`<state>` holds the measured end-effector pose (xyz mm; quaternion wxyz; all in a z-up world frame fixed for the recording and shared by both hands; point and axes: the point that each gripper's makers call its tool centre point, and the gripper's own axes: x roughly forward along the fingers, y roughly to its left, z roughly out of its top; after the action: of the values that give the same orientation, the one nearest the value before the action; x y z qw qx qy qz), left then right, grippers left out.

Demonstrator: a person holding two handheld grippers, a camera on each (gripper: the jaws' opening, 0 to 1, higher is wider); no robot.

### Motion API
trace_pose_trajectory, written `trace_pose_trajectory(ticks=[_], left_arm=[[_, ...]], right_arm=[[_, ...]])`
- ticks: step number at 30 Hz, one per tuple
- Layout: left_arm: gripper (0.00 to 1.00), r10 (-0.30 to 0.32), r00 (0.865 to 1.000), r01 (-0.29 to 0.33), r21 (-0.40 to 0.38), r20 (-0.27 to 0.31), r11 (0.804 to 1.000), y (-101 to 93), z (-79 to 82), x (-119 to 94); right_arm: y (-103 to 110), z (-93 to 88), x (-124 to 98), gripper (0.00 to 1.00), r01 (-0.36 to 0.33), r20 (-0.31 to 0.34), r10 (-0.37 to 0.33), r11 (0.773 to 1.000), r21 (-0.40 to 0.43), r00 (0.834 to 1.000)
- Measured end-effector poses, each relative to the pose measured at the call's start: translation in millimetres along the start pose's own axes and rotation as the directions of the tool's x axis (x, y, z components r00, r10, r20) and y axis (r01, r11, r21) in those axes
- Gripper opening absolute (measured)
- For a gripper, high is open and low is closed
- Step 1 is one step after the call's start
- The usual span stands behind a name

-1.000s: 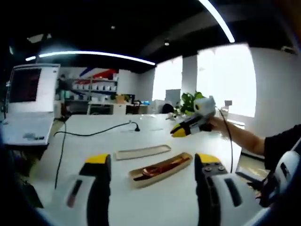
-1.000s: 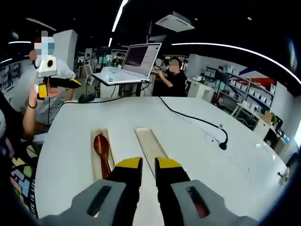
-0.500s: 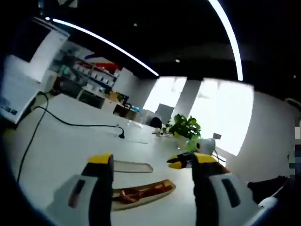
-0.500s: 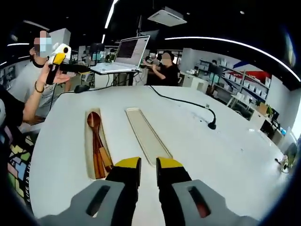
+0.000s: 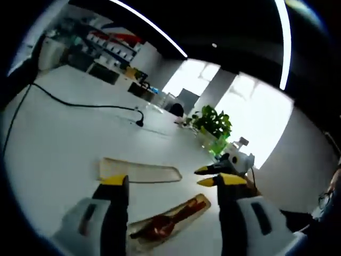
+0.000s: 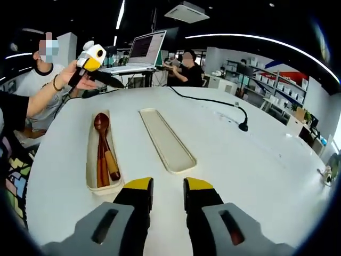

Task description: Arrange the utensils inside the cutlery case until each visible utensil rests in its matching compartment.

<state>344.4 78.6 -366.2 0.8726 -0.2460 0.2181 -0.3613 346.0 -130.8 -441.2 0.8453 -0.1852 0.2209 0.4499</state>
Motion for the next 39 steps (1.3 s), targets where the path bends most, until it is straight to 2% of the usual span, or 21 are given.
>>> trace_pose_trajectory(ticks=[2,4,6,8,9,11,14,15,17,20,22,23,24,25,26,29,32,34,35,36,39], left_arm=[[0.73,0.03,1.0,-0.03,-0.015,0.003,0.999,15.1,2.4,7],[0.75,0.034,0.999,-0.034,-0.022,0.003,0.999,26.1,4.5,14],[0.77,-0.007,1.0,0.007,-0.051,0.003,0.999,29.7,5.4,21],[0.8,-0.006,1.0,0.006,-0.091,-0.001,0.996,39.6,4.2,27],[0.82,-0.001,1.0,0.001,-0.083,0.001,0.997,44.0,4.7,29],[0.86,0.023,1.0,-0.023,-0.004,-0.016,1.0,54.0,2.4,33],[0.9,-0.002,1.0,0.001,-0.02,-0.03,1.0,52.9,-1.6,37],[0.93,-0.015,0.999,0.013,-0.043,-0.05,0.999,51.0,-4.5,38],[1.0,-0.024,0.999,0.022,-0.043,-0.041,0.999,43.6,-6.0,39],[0.99,-0.002,0.999,0.001,-0.031,-0.042,1.0,37.9,-10.4,43],[1.0,-0.005,0.996,0.003,-0.022,-0.087,1.0,35.3,-19.1,44],[1.0,0.005,0.995,-0.008,-0.026,-0.099,1.0,38.5,-19.2,45],[1.0,0.034,0.994,-0.036,-0.01,-0.106,0.999,41.9,-20.1,45],[1.0,0.072,0.993,-0.068,0.044,-0.097,0.997,47.9,-17.7,45],[1.0,0.078,0.991,-0.072,0.066,-0.109,0.995,47.2,-20.6,46],[1.0,0.065,0.987,-0.062,0.026,-0.149,0.998,43.5,-31.2,47],[1.0,0.071,0.986,-0.07,0.013,-0.15,0.997,44.8,-34.4,50],[1.0,0.076,0.987,-0.075,0.014,-0.14,0.997,46.5,-30.9,53],[1.0,0.071,0.988,-0.075,-0.024,-0.137,0.997,43.6,-31.1,53],[1.0,0.078,0.99,-0.082,-0.028,-0.117,0.996,43.4,-27.6,55],[1.0,0.081,0.989,-0.087,-0.038,-0.124,0.996,44.3,-25.2,54]], right_arm=[[-5,0.5,4,0.28,-0.004,0.008,0.004,1.0,-0.003,1.0],[-10,1.7,8,0.28,-0.001,0.014,0.001,1.0,0.01,1.0],[-10,2.6,13,0.3,-0.01,0.023,0.01,1.0,0.01,1.0],[-12,1.7,20,0.33,-0.011,0.029,0.01,1.0,0.024,1.0],[-12,0.7,22,0.33,-0.013,0.028,0.013,0.999,0.03,1.0],[-12,-2.7,27,0.33,-0.015,0.014,0.014,0.999,0.045,1.0],[-15,-4.8,30,0.34,-0.009,0.006,0.008,0.999,0.052,1.0],[-16,-5.2,30,0.34,-0.009,0.006,0.008,0.999,0.052,1.0],[-18,-7.3,34,0.33,-0.007,0.0,0.007,0.998,0.058,1.0],[-19,-2.8,38,0.32,-0.007,0.018,0.006,0.997,0.074,1.0],[-17,-0.9,40,0.29,-0.016,0.028,0.014,0.997,0.076,1.0],[-12,0.8,41,0.26,-0.042,0.042,0.039,0.995,0.091,0.998],[-12,0.8,41,0.26,-0.041,0.047,0.036,0.994,0.105,0.998],[-12,1.0,42,0.26,-0.036,0.05,0.031,0.994,0.101,0.998],[-12,0.7,42,0.26,-0.035,0.053,0.029,0.994,0.1,0.998],[-11,0.6,41,0.26,-0.034,0.064,0.027,0.994,0.107,0.998],[-11,0.6,41,0.26,-0.033,0.071,0.025,0.993,0.114,0.997],[-11,0.5,41,0.26,-0.029,0.075,0.021,0.993,0.115,0.997],[-10,0.3,41,0.24,-0.027,0.078,0.018,0.993,0.116,0.997],[-10,0.0,41,0.23,-0.02,0.079,0.011,0.993,0.113,0.997],[-11,0.4,42,0.23,-0.022,0.079,0.013,0.993,0.115,0.997]])
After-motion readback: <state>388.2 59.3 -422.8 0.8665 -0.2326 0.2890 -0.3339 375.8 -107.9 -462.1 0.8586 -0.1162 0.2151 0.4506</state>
